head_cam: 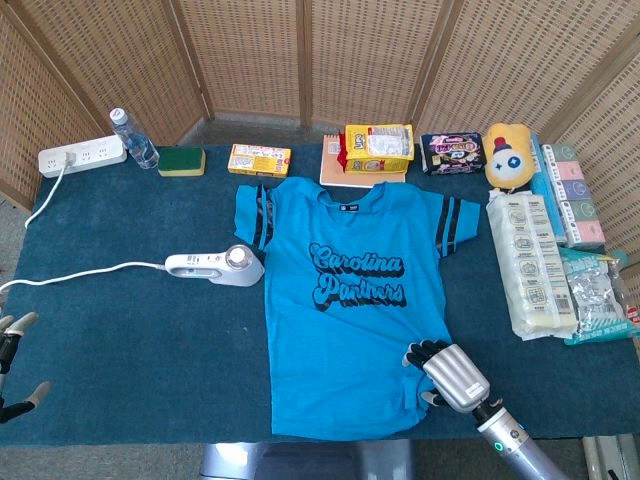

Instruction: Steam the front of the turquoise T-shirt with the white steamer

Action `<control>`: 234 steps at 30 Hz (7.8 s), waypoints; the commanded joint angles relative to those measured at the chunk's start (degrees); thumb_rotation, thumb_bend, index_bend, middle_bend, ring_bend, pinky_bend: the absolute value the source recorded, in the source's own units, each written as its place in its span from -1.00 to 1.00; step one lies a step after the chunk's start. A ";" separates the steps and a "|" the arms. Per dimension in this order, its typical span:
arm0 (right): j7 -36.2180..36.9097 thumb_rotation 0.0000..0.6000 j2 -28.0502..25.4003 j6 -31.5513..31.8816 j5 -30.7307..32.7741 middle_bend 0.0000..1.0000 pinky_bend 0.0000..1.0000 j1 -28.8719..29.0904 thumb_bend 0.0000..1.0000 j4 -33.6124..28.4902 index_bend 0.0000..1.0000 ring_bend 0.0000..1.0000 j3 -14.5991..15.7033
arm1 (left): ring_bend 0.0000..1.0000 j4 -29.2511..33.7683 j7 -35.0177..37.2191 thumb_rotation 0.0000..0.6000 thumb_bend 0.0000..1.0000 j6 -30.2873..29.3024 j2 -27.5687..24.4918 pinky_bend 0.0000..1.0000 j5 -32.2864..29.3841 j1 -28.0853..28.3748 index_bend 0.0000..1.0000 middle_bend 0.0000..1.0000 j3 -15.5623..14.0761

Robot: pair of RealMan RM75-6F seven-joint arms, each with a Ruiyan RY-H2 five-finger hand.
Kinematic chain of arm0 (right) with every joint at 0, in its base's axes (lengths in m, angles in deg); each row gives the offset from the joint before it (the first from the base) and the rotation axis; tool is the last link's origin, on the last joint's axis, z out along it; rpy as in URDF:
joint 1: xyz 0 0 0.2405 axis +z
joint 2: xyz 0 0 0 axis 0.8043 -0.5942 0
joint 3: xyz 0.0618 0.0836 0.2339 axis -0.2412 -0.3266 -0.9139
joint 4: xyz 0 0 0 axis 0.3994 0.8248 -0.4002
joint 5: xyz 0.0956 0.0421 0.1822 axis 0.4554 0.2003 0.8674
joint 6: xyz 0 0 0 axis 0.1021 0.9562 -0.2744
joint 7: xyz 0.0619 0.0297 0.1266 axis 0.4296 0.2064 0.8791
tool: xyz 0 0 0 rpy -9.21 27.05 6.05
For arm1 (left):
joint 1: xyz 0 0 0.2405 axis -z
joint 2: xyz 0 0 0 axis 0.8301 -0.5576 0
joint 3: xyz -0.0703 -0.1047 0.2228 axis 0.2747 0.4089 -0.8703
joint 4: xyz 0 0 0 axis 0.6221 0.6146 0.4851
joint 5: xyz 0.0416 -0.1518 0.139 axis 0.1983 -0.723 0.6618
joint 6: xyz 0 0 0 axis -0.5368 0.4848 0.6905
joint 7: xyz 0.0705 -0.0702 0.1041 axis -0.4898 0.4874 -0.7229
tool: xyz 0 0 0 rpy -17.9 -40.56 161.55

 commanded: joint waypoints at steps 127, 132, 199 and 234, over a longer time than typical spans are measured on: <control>3.00 1.00 -5.20 8.13 6.50 0.19 0.73 -7.13 0.23 1.32 0.25 0.37 -0.89 | -0.80 -26.75 -34.37 1.00 -0.35 33.75 35.42 -0.45 -32.98 42.18 -0.99 -0.70 17.90; 3.17 1.00 -5.29 7.85 6.94 0.19 0.73 -7.16 0.23 1.46 0.26 0.37 -1.12 | -0.68 -30.14 -33.37 1.00 -0.30 34.76 37.47 -0.28 -33.29 43.54 -0.85 -0.62 18.40; 3.04 1.00 -5.56 7.72 6.96 0.22 0.74 -6.86 0.23 -0.65 0.29 0.39 -2.35 | 0.29 -27.40 -15.52 1.00 -0.13 35.39 44.90 0.46 -22.09 49.21 0.18 0.40 17.82; 3.26 1.00 -5.73 7.63 7.33 0.23 0.74 -6.97 0.23 -0.51 0.29 0.40 -2.48 | 0.29 -38.84 -14.40 1.00 -0.14 34.35 53.34 0.46 -19.82 52.07 0.18 0.40 18.80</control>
